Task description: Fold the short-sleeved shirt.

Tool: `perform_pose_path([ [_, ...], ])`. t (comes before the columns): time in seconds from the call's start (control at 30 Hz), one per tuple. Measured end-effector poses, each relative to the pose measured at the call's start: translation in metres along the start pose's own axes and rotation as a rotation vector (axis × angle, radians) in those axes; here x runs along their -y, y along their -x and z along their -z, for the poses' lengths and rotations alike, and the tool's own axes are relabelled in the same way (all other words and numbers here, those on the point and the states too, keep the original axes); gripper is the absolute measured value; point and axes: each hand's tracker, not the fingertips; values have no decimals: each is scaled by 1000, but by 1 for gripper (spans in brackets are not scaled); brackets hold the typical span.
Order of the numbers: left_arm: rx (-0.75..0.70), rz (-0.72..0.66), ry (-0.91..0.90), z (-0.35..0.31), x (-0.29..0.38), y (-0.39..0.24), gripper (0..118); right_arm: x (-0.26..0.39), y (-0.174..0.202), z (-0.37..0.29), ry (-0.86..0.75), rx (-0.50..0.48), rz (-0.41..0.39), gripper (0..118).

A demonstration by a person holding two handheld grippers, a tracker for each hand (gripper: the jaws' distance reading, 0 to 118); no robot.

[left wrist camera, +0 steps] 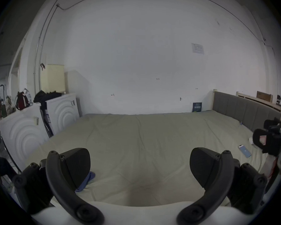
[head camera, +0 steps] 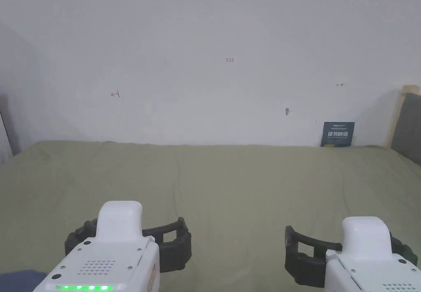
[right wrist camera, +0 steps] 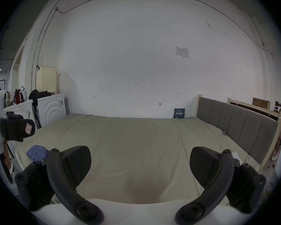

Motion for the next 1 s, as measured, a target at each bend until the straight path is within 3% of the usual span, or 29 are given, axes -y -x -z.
perform_pose_path([
  [0.23, 0, 14, -8, -1, -7, -4, 118, -1, 3, 2, 7, -7, -22, 118],
  [0.43, -79, 174, -63, -2, 3, -17, 118, -1, 4, 1, 7, -2, -24, 118],
  [0.53, -111, 181, -84, -6, 6, -21, 118, -1, 4, 1, 8, -4, -21, 118],
  [0.67, -182, 206, 73, 4, 6, -27, 118, 0, 7, 1, 9, -8, -22, 118],
  [0.77, -134, 141, 146, 10, 11, -22, 118, 0, 9, 1, 11, -16, -20, 118],
  [1.0, -82, 97, -11, -4, 17, -5, 118, 3, 11, -3, 5, -28, -47, 118],
])
